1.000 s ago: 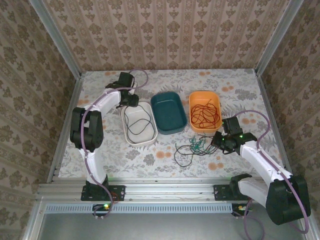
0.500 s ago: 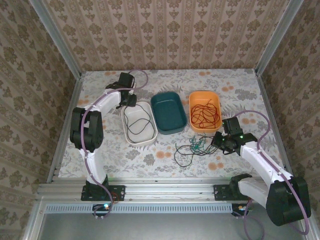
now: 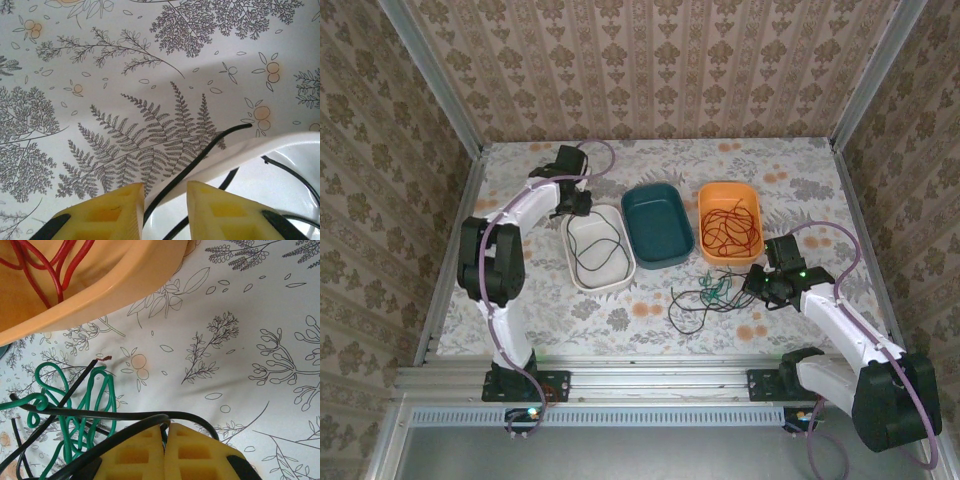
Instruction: Untangle the cables
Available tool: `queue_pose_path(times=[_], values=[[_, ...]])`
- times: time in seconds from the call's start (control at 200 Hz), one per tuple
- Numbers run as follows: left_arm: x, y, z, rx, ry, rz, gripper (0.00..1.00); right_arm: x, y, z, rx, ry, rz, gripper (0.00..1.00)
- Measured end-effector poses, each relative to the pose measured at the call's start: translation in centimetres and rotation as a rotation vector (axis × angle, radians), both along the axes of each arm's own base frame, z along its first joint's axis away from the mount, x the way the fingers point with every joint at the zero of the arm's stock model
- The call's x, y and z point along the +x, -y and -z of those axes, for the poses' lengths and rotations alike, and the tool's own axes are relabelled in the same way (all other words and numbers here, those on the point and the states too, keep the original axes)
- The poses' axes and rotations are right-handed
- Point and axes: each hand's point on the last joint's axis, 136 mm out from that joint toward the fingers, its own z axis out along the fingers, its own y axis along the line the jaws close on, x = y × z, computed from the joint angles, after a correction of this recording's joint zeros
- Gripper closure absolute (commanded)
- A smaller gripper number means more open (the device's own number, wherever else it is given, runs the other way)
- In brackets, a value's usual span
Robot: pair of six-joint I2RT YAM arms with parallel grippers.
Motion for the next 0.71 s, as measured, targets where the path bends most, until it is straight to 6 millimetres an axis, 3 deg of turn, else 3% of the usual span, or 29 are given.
queue_pose_path(times=[0.35, 0.705], values=[[-2.6, -1.0, -1.2, 0.01, -0.007, -0.004, 0.7, 0.0, 0.0, 0.0, 0.0, 0.0, 0.0, 1.0], [-4.6, -0.8, 1.1, 0.055, -0.063, 0.016, 0.7, -0.1, 0.0, 0.2, -0.001, -0.008, 0.001, 1.0]])
